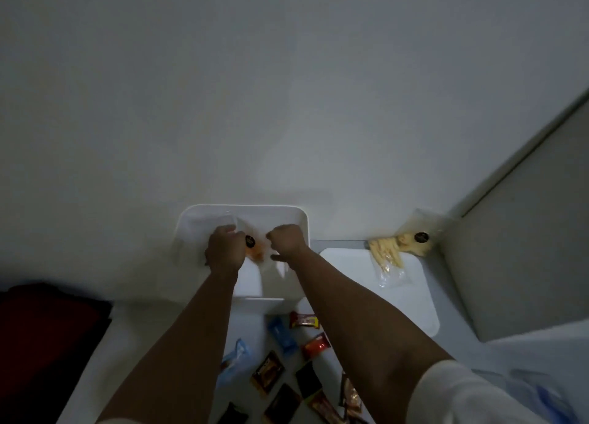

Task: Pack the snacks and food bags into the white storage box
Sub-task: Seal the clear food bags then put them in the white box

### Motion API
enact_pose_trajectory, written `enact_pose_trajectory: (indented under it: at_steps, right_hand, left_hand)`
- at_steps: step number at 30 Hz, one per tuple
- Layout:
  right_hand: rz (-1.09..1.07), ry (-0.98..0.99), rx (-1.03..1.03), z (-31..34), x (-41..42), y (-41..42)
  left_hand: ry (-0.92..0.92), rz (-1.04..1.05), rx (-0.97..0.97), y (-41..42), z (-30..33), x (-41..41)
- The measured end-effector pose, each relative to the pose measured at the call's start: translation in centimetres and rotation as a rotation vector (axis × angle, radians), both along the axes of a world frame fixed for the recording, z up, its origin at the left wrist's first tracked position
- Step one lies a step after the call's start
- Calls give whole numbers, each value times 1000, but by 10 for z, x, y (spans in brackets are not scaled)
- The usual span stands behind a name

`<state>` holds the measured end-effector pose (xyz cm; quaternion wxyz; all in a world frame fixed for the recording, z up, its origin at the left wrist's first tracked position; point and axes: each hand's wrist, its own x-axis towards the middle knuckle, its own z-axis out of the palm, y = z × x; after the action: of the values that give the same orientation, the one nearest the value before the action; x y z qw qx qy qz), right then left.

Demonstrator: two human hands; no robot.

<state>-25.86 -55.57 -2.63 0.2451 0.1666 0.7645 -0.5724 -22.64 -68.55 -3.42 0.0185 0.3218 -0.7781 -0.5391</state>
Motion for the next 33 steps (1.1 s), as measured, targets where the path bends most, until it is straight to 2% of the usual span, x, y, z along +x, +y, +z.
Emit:
enact_pose_trajectory:
  at_steps: [3,6,8,11,15,19,23,25,29,33]
  right_hand:
    - [-126,110,-63,14,5,32]
    - [-236,251,-51,37,15,81]
    - [-293,273,-33,41,18,118]
    - [-391,285,69,28,15,184]
    - [-535,216,164,-24,3,278]
    - [-647,126,247,-51,-1,343]
    - [-688,67,279,-89,-25,388]
    - [-686,44,250,-108,-40,399]
    - [-620,75,256,-123,-61,409]
    - [-573,129,245,-133,-71,412]
  left_hand:
    - [92,-56,-50,45,32,1]
    - [188,-158,-50,99,50,-2]
    - [233,-250,-50,138,54,-3]
    - [253,-404,-73,192,46,-2]
    - [218,-665,-126,246,0,-4]
    - [137,-975,-411,272,-62,-11]
    - [269,-1233,-822,280,-120,-29]
    - [232,-1344,-995,285,-135,-39]
    - [311,-1484,-1095,291,-162,-55]
    - [467,-1444,-1152,305,-176,-61]
